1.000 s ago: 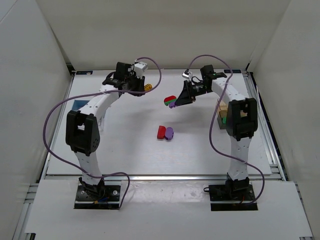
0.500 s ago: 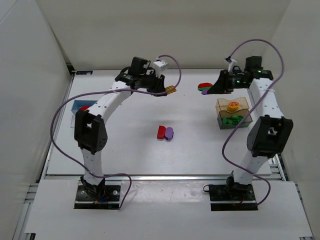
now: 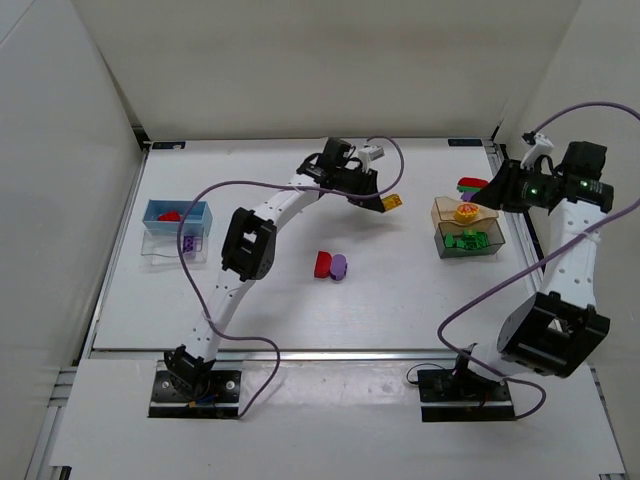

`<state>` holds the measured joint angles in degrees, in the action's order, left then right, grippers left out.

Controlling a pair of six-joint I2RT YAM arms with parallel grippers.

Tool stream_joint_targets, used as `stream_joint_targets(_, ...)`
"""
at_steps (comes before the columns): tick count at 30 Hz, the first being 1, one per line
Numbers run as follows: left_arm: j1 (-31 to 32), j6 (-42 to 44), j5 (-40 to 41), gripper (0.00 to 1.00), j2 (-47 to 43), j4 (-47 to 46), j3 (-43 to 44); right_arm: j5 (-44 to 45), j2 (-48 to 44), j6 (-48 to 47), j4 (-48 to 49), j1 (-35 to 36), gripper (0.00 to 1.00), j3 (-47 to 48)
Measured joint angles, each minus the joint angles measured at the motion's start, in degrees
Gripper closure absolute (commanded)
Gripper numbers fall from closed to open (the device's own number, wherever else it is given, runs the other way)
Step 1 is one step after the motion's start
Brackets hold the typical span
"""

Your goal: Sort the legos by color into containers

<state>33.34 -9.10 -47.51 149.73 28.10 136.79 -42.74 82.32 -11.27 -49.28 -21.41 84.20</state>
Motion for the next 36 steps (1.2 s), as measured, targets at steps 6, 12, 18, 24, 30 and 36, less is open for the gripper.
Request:
stream_joint_targets(6,2.9,-9.4,-0.5,0.9,6.1,-12.4,5.6,0.3,-6.0,-1.1,-2.7,-4.2,1.0,-1.2)
stream_joint_targets(12,6.7,-15.6,0.3,0.9,7.5,-26.2,10.4,0.5,-8.5,-1.8,-4.8,-6.8,1.0,-1.6)
stream_joint_targets(18,9.4,-18.3,2.4,0.9,8.5,-34.4,13.9,0.7,-9.2,-2.4,-6.2,-7.5,1.0,-1.6)
stream_joint_targets(24,10.1,-17.9,5.2,0.89,10.5,-36.5,14.4,1.1,-9.6,-2.7,-7.8,-7.5,1.0,-1.6)
stream_joint_targets(30,9.9,-15.6,9.2,0.78,13.3,-36.8,15.7,1.6,-9.6,-2.7,-8.2,-7.5,1.0,-1.6)
stream_joint_targets(36,10.1,-13.4,13.7,0.78,15.5,-37.8,17.0,2.1,-9.9,-2.7,-9.7,-7.5,1.0,-1.6)
